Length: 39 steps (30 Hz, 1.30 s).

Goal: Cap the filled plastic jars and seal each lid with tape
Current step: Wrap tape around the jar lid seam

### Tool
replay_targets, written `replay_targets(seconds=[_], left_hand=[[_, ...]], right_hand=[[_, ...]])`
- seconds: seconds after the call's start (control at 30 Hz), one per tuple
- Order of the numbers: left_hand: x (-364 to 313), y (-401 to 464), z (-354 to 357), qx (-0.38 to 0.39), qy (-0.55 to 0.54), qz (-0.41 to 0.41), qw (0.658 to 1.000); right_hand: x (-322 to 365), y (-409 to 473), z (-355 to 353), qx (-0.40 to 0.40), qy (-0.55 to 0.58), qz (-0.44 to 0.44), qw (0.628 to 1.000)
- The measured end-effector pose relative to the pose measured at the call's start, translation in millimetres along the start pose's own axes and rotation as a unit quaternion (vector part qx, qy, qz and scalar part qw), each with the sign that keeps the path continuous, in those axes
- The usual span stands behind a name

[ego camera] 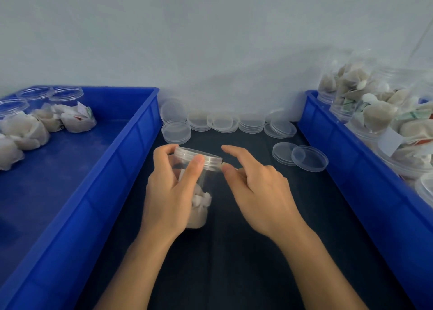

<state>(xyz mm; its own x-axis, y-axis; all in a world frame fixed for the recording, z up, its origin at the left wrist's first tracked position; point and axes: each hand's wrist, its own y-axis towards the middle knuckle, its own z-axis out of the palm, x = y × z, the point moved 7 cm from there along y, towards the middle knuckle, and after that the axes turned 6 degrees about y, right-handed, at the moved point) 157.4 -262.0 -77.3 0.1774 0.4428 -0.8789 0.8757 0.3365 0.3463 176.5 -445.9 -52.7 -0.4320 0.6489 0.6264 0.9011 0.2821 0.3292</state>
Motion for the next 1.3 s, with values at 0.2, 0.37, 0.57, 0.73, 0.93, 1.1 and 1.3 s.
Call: replay_targets(seconds=[0.2,0.37,0.57,0.73,0.93,1.1,1.3], left_hand=[[0,-1,1,0.024,-0.047,-0.013,0.999],[4,-1,4,0.037,-0.091,-0.022,0.995],[0,-4,9,0.051,-0.122,-0.025,0.991],[-3,-6,5,0.026,0.034,-0.014,0.999],[-7,-10,5,0.021,0.115,-0.010,0.993],[-4,-7,6,0.048,0.012,-0.046,0.998],[1,-7,7,0.061,-0.059,-0.069,0.994]], right_hand=[[1,3,1,0.004,-0.038,-0.013,0.999],[1,2,2,-0.017,-0.057,-0.019,0.998],[2,1,3,-0.049,-0.051,-0.016,0.997],[5,-1,-1,-0.071,-0.049,-0.029,0.996],[11,-5,0,-0.069,-0.055,-0.027,0.996],[7,-3,1,-0.015,-0.023,-0.021,0.999],[-8,3,-7,-0.022,-0.007,0.001,1.000]])
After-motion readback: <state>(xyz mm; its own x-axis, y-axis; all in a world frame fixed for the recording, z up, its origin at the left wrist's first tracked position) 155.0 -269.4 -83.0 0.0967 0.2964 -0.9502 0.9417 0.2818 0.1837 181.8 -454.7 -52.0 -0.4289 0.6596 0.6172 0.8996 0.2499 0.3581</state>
